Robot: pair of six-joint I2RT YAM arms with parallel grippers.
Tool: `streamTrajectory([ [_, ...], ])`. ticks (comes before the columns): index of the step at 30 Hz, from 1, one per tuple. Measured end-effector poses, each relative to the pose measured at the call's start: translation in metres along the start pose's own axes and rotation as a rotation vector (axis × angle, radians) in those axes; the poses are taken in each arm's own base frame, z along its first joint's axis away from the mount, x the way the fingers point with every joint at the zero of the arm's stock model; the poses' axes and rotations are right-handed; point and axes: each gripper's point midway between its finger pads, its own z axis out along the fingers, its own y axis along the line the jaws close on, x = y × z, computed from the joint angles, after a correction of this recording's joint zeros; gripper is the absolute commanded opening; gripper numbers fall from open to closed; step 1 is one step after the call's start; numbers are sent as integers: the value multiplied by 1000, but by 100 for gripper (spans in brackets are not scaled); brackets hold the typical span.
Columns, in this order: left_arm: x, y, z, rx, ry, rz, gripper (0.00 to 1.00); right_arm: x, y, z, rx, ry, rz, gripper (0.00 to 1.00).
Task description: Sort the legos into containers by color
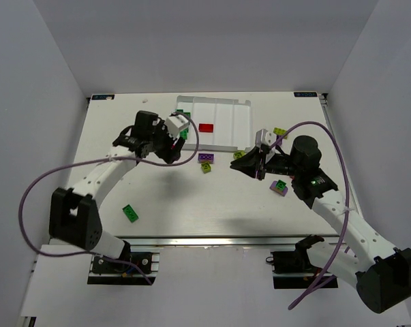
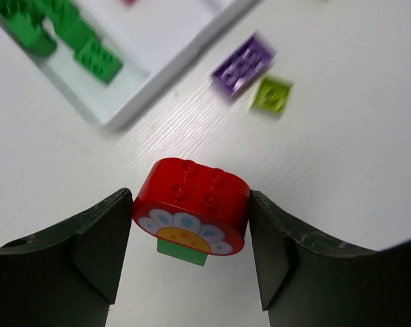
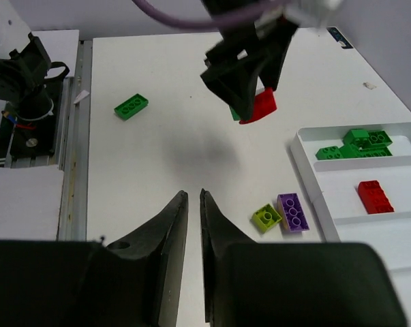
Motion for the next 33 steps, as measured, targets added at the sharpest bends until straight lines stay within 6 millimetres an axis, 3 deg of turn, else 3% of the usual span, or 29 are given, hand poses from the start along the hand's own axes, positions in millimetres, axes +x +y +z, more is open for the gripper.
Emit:
streamTrajectory([
  [4,-53,-20,-33,37,-282,-141,0,1,-4,2,21,-3,39,21],
  [7,-82,-32,-47,94,-420,-311,0,8,-12,3,74,-4,93,22],
  [9,-93,-38,-48,143,-491,-431,0,13,-18,3,126,-7,143,30],
  [11,-92,-45,-45,185,-535,-564,0,16,-23,5,177,-21,183,54],
  [13,-82,-53,-41,220,-552,-691,0,20,-24,7,210,-36,218,89],
  [16,-74,-59,-35,244,-559,-867,0,23,-24,12,244,-59,229,89],
  [20,-92,-59,-42,266,-623,-974,0,19,-23,21,265,-91,240,89],
  [28,-116,-61,-56,317,-717,-1007,0,54,-8,70,256,37,341,89],
  [33,-116,-65,-58,326,-736,-999,0,65,-7,84,366,76,313,89],
])
